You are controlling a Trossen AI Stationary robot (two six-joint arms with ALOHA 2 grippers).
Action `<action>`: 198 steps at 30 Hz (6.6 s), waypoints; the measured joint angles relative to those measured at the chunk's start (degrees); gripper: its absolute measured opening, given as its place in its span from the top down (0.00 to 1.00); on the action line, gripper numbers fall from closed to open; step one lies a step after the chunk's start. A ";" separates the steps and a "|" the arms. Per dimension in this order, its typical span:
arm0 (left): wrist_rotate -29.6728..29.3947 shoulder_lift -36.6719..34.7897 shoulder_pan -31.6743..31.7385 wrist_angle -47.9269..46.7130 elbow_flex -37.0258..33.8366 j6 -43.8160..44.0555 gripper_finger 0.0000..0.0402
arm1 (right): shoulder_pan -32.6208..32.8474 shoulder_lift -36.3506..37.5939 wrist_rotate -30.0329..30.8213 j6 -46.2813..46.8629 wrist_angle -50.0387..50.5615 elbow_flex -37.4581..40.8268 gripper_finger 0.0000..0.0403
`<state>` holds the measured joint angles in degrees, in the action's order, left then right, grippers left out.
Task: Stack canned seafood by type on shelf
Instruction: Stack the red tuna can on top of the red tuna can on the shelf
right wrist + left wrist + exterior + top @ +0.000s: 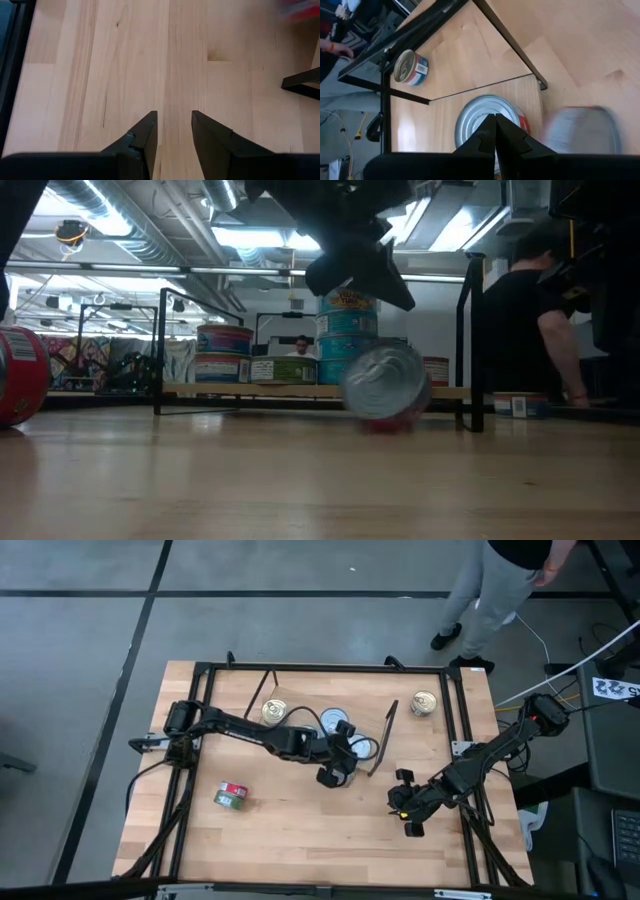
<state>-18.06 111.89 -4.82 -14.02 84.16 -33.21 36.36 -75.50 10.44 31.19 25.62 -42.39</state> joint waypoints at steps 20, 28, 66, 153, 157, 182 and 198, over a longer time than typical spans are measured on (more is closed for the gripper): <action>0.11 -0.26 -6.80 -0.71 0.00 19.94 0.75 | 0.00 0.00 0.00 0.01 -0.20 0.00 0.70; 0.07 -0.30 -11.32 -7.99 0.02 26.95 0.51 | 0.00 0.00 1.54 0.03 -0.51 0.00 0.70; -1.24 -0.03 -18.28 -6.48 -14.33 23.82 0.64 | -4.74 -8.39 12.91 -44.38 -26.70 0.02 0.38; 3.05 0.97 -11.67 7.50 -9.85 52.46 0.98 | -6.74 -21.94 21.50 -52.45 -35.66 0.02 0.62; 3.07 0.88 -11.84 7.52 -9.84 49.96 0.92 | -6.75 -21.93 20.24 -50.08 -36.06 0.02 0.70; -0.73 0.88 -14.23 6.17 -9.84 29.72 0.37 | -6.78 -21.77 15.28 -29.69 -41.85 0.07 0.67; -1.98 0.94 -14.36 1.07 -9.84 27.45 0.68 | -6.79 -21.73 16.37 -26.90 -42.47 0.07 0.63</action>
<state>-20.04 112.84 -19.18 -12.95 74.32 -5.76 29.57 -97.23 26.81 4.29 -16.86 -42.33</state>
